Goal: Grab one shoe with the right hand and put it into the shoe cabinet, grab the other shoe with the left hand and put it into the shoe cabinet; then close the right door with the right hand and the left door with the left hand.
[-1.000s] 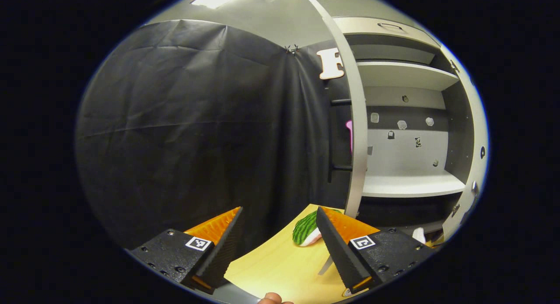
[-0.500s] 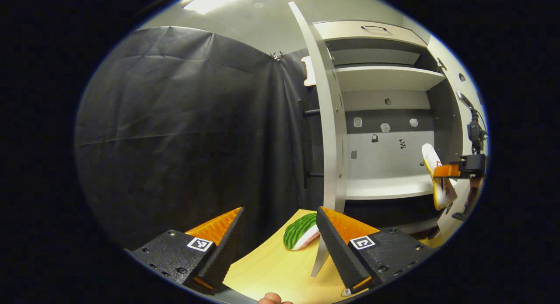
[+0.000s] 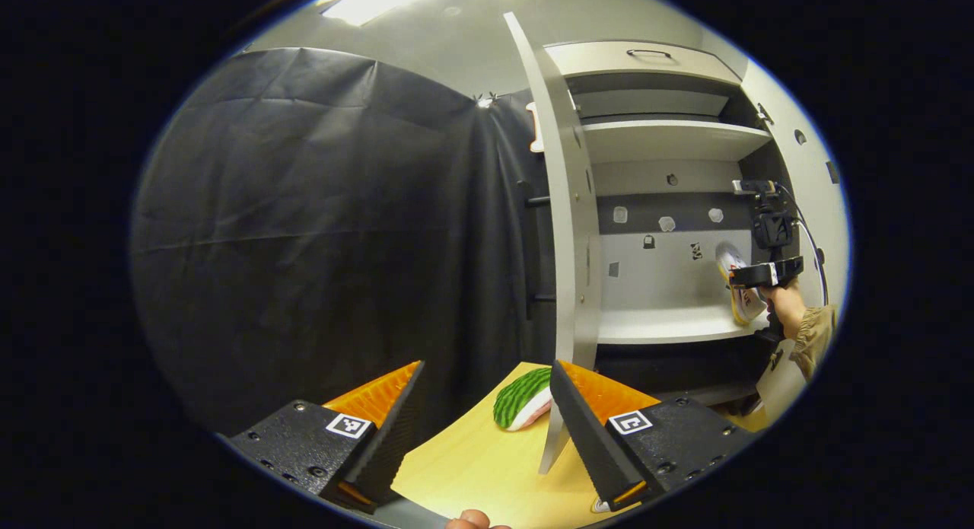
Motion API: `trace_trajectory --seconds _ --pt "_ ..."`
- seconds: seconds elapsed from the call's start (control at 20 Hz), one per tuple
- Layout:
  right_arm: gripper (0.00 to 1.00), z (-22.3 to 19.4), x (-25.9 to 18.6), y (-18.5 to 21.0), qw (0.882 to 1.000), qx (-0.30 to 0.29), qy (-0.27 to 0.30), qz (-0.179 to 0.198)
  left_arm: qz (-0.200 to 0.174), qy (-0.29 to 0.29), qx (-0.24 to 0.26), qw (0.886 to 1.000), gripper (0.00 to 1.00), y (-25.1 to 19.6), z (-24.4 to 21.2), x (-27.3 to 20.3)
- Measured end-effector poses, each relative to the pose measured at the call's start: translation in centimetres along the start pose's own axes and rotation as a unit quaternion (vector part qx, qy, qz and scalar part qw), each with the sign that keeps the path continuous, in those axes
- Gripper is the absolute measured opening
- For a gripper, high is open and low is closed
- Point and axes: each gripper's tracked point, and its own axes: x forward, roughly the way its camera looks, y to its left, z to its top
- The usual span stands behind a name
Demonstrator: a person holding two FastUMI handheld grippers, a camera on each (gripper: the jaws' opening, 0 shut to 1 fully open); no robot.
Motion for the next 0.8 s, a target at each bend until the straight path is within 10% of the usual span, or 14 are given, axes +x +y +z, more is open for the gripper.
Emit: trace_trajectory --seconds 0.45,0.75,0.8 --pt "0.01 -3.1 3.3 1.1 0.999 -0.001 0.044 -0.013 0.023 0.027 -0.012 0.999 0.98 0.0 -1.3 -1.5" --pt "0.46 -0.1 0.2 0.7 0.999 0.048 0.008 0.002 -0.006 0.043 -0.01 0.999 0.98 -1.9 -2.3 -2.1" --pt "0.39 0.3 -0.7 0.5 0.998 0.056 0.002 0.008 -0.013 0.048 -0.008 0.999 0.98 -2.4 -2.6 -2.1"
